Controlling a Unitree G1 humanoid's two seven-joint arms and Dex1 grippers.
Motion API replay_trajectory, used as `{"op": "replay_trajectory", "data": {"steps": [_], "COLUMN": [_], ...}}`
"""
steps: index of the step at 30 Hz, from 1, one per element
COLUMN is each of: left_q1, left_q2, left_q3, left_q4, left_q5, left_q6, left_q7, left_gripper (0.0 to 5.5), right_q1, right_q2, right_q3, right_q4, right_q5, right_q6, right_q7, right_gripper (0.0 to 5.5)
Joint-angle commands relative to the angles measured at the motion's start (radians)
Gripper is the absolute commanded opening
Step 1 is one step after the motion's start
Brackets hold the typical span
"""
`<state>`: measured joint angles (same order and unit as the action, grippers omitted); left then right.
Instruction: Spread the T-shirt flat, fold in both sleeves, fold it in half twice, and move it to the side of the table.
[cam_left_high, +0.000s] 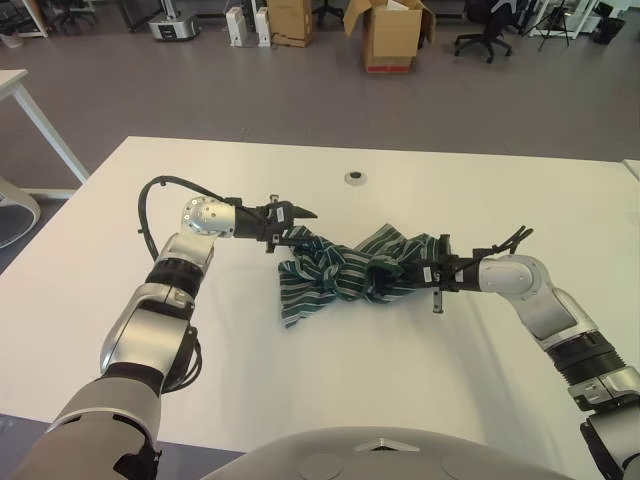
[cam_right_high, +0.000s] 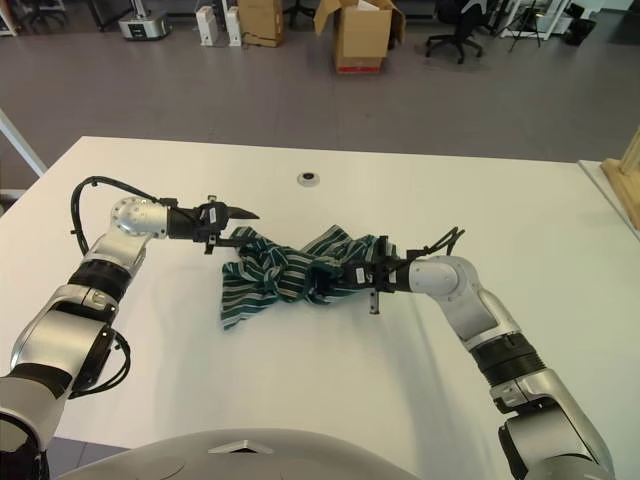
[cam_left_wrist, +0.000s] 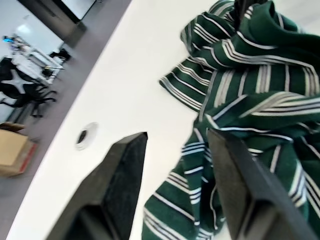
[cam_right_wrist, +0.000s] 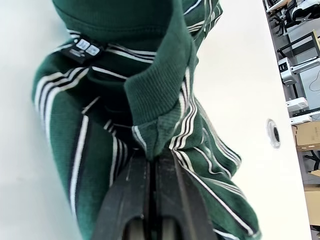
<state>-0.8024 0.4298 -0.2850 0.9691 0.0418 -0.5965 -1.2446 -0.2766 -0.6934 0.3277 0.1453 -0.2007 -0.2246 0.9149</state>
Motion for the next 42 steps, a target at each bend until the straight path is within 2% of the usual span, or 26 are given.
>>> {"op": "replay_trajectory", "data": {"steps": [1, 7, 13, 20, 26, 38, 42], "left_q1": [-0.096, -0.168, -0.205, -0.244, -0.263, -0.268, -0.26], "left_q2": [-0.013, -0.031, -0.061, -0.062, -0.039, -0.043, -0.053], "left_q3": [-0.074, -0.149, -0.163, -0.223, -0.238, -0.281, -0.267], "left_q4": [0.087, 0.171, 0.219, 0.256, 0.28, 0.3, 0.31], "left_q5": [0.102, 0.232, 0.291, 0.409, 0.431, 0.533, 0.513], "left_q6": [-0.164, -0.321, -0.386, -0.427, -0.447, -0.442, -0.447], "left_q7": [-0.04, 0.03, 0.127, 0.256, 0.248, 0.448, 0.439], "left_gripper": [2.21, 2.21, 2.21, 2.21, 2.21, 2.21, 1.47], "right_q1": [0.009, 0.036, 0.072, 0.063, 0.065, 0.06, 0.065], "right_q2": [0.0, 0.0, 0.007, 0.017, 0.021, 0.04, 0.042], "right_q3": [-0.009, -0.049, -0.067, -0.077, -0.076, -0.072, -0.071], "right_q4": [-0.009, -0.036, -0.056, -0.046, -0.039, -0.035, -0.032], "right_q5": [-0.001, 0.022, 0.022, 0.024, 0.02, 0.018, 0.015], "right_q6": [0.005, 0.038, 0.058, 0.057, 0.052, 0.037, 0.035], "right_q7": [-0.01, -0.045, -0.067, -0.073, -0.079, -0.087, -0.094], "right_gripper": [0.02, 0.02, 0.02, 0.02, 0.02, 0.02, 0.0]}}
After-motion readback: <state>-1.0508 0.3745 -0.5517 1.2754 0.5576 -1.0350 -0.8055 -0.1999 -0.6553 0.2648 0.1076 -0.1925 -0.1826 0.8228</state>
